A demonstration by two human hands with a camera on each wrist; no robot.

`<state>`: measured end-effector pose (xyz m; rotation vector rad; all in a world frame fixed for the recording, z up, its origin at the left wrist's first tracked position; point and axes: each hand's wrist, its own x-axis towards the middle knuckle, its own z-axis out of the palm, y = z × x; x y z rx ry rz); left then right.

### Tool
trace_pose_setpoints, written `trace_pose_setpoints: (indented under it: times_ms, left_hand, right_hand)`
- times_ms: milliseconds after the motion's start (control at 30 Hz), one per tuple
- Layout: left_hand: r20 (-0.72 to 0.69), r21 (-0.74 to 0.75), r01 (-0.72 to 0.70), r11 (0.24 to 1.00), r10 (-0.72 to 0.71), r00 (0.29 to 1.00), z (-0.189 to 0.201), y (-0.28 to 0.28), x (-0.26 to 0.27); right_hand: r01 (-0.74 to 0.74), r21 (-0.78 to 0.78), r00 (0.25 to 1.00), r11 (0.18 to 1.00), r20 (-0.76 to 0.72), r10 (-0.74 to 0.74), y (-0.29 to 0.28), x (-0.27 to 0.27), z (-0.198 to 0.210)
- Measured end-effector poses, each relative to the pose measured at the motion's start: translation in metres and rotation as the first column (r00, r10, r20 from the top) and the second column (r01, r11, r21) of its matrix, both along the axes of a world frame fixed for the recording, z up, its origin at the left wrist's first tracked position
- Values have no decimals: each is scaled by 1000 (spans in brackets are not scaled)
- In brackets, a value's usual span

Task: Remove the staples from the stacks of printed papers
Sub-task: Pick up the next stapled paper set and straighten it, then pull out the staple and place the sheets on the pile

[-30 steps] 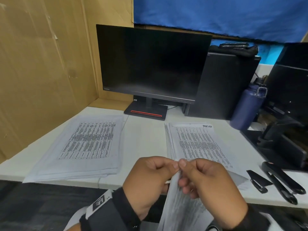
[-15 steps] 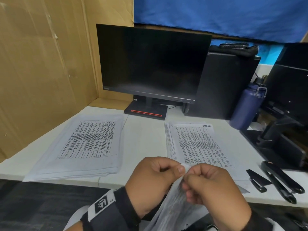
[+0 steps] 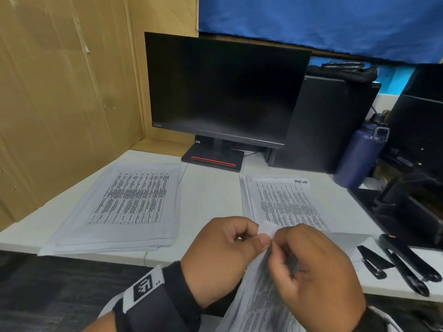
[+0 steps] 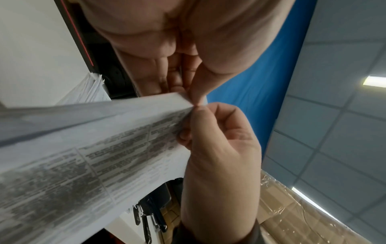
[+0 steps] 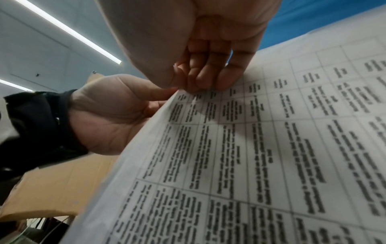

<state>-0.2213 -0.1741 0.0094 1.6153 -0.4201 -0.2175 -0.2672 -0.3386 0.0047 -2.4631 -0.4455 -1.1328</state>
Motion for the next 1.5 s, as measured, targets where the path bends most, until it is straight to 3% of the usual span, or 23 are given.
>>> trace_pose_setpoints:
  times_ms: [167, 333, 467, 567, 667, 767, 833, 900, 967, 1067, 1133, 1367, 1500]
  left_hand:
    - [-135, -64, 36, 997, -44, 990, 3, 5, 4]
    - [23, 41, 0, 999, -1, 1000, 4, 6, 4]
    - [109, 139, -20, 990, 5, 994, 5, 4, -1]
    - [93, 124, 1, 992, -13, 996, 6, 4, -1]
    - [60, 95, 6, 995, -12, 998, 4, 5, 1]
    - [97, 122, -111, 986, 100, 990, 5, 6, 5]
    - [223, 146, -270, 952, 234, 946, 15, 15, 12]
    - [365, 113, -436, 893, 370, 854, 32, 34, 26]
    - [407, 1, -561, 828, 512, 757, 49, 57, 41]
    - [331, -211, -640, 739, 670, 665, 65, 83, 55]
    - [298, -271, -664, 696, 717, 630, 71, 96, 63]
    - [195, -322, -665, 674, 735, 649, 70, 97, 71]
    - [140, -360, -655, 664, 733, 666, 68, 94, 71]
  right_hand:
    - [-43, -72, 998, 996, -40, 40, -3, 2, 1]
    - [-34, 152, 990, 988, -127, 54, 1, -1, 1]
    - [71, 127, 983, 989, -176, -48, 4, -2, -2]
    - [62, 121, 986, 991, -163, -42, 5, -3, -1]
    - [8, 228, 990, 974, -140, 25, 7, -5, 2]
    - [-103, 352, 984, 930, -100, 146, 10, -9, 10]
    - [-159, 310, 966, 937, -147, 213, 10, -12, 14]
    - [-212, 266, 886, 940, -354, 300, 6, -12, 5]
    - [-223, 270, 721, 937, -601, 345, 2, -10, -15]
    - [-234, 77, 571, 969, -796, 200, -3, 3, -68]
    - [-255, -47, 495, 966, -864, 89, -4, 13, -105]
    - [-74, -19, 217, 997, -976, -2, -13, 51, -203]
    - [-33, -29, 202, 999, -979, -21, -16, 63, -216]
